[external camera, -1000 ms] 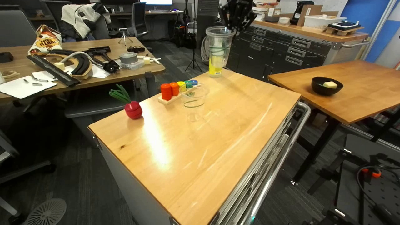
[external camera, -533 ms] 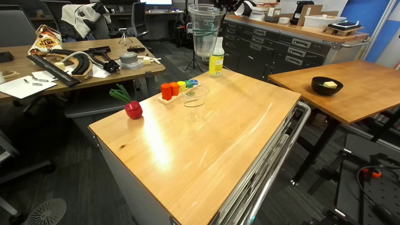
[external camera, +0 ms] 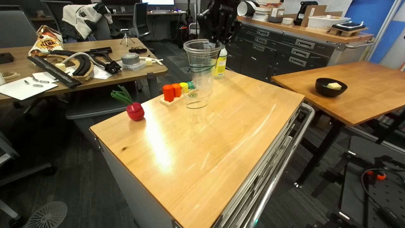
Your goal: Stack the three clear cups together
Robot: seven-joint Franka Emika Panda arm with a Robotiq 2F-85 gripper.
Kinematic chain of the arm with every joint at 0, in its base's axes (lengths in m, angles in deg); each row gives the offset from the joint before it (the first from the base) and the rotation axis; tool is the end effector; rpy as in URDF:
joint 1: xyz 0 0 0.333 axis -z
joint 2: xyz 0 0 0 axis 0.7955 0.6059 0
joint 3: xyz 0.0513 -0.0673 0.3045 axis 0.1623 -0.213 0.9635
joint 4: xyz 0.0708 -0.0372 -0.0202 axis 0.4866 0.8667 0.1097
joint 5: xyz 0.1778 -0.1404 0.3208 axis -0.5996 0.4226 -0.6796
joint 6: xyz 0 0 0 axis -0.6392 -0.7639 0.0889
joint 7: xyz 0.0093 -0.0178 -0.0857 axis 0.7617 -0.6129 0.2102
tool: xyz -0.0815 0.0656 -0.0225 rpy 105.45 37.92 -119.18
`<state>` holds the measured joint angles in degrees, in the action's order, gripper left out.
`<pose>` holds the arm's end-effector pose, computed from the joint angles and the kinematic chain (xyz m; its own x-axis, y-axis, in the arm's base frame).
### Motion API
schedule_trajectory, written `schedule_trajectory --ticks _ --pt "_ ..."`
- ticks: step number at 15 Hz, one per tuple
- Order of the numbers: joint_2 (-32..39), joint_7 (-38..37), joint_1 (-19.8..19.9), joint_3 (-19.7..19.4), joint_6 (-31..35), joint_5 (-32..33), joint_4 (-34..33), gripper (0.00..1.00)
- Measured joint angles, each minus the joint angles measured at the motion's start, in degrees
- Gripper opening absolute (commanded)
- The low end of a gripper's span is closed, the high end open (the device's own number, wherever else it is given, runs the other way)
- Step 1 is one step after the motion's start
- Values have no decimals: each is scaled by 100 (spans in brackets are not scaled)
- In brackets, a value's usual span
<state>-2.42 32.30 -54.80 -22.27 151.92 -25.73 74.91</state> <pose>0.6116 0.0501 0.3916 0.9668 -0.2526 -0.0375 -0.2554 -0.9544 -0.1548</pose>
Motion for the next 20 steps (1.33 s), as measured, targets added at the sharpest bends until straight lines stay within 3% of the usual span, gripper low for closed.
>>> schedule_trajectory --ticks 8,9,11,19,20 --pt "455 260 -14 39 419 -18 8 1" --pt "501 278 -14 39 455 -18 10 30" --pt "583 318 -14 39 544 -18 14 38" --pt "654 454 -17 53 748 18 19 100" --pt "633 455 -17 33 689 159 19 100"
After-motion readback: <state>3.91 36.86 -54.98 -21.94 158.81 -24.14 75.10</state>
